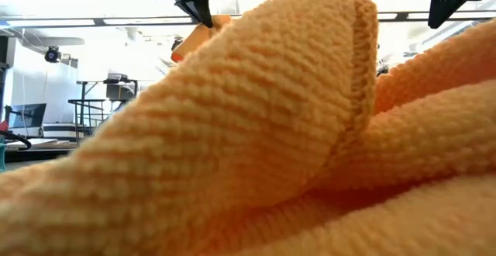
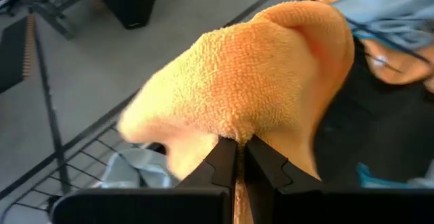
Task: Sort microfiber towel by color & place in baskets
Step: Put the yellow towel into the right black wire basket
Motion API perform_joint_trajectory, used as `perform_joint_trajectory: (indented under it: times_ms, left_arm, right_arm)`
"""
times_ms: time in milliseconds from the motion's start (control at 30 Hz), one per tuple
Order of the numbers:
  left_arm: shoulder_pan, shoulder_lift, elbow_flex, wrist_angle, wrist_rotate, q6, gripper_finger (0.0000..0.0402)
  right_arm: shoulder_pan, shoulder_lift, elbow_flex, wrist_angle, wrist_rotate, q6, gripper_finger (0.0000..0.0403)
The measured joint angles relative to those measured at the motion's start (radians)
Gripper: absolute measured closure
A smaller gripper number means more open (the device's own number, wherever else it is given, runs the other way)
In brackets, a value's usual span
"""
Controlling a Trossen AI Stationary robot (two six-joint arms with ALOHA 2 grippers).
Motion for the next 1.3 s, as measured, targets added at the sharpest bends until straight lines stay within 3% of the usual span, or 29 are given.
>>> perform_joint_trajectory:
  times_ms: [133,300,400,533,1133,1300]
  left_arm:
    - [0.075,0.006,0.000,0.043,0.010,0.036,0.0402]
    - [0.141,0.044,0.000,0.231,0.201,0.167,0.0401]
    - [0.158,0.084,0.000,0.371,0.262,0.249,0.0401]
    - [0.185,0.132,0.000,0.461,0.267,0.283,0.0401]
    - [0.244,0.212,0.000,0.462,0.270,0.261,0.0401]
    - [0.245,0.211,0.000,0.464,0.271,0.245,0.0373]
  right_arm:
    - [0.000,0.000,0.000,0.000,0.000,0.000,0.0344]
    - [0.000,0.000,0.000,0.001,0.000,0.000,0.0344]
    - [0.000,0.000,0.000,0.001,0.000,0.000,0.0344]
    - [0.000,0.000,0.000,0.002,0.000,0.000,0.0344]
    - [0.000,0.000,0.000,0.003,0.000,0.000,0.0344]
    - [0.000,0.000,0.000,0.003,0.001,-0.001,0.0344]
